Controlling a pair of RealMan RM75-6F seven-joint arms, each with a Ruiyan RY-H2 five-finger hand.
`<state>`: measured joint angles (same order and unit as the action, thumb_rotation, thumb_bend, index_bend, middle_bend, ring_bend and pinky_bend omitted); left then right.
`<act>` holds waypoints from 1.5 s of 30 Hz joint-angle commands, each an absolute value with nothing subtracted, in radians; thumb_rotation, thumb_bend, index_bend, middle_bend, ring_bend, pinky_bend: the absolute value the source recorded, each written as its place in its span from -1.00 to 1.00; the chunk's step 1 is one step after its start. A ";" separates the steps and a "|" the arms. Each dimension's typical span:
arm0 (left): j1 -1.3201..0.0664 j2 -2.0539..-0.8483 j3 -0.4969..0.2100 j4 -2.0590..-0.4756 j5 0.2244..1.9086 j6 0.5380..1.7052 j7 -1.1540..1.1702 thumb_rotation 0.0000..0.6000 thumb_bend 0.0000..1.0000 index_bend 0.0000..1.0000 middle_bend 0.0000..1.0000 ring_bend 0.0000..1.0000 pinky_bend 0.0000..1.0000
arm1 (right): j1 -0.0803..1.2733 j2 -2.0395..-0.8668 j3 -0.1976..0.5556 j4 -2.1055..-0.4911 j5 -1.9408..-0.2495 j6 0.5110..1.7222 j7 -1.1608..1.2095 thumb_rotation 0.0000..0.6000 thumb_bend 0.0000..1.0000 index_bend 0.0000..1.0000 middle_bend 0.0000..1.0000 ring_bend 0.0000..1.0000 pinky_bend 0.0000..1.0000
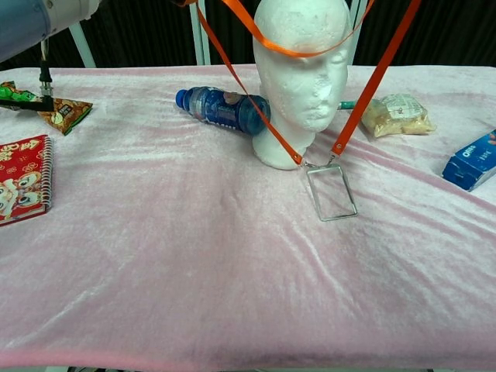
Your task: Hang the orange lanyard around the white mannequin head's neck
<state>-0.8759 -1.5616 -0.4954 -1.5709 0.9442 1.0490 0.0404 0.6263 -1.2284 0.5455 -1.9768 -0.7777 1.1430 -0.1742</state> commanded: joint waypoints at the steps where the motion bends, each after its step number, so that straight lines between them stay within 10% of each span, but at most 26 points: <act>1: -0.895 -1.591 -0.525 -1.527 0.928 1.051 0.002 1.00 -0.05 0.21 -0.70 -1.00 -1.00 | 0.665 -1.222 0.588 -1.946 -0.716 1.113 -0.166 1.00 -0.07 0.57 -0.79 -0.70 -0.72; 45: -0.982 -1.763 -0.583 -1.043 0.818 0.913 -0.235 1.00 -0.14 0.06 -0.71 -1.00 -1.00 | 0.908 -1.280 0.590 -1.504 -0.413 0.933 -0.143 1.00 -0.06 0.57 -0.77 -0.68 -0.72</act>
<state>-0.9811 -1.7587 -0.5896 -1.0508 0.8144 0.9223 -0.2297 0.9011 -1.2734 0.5984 -1.5139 -0.4208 0.9404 -0.1349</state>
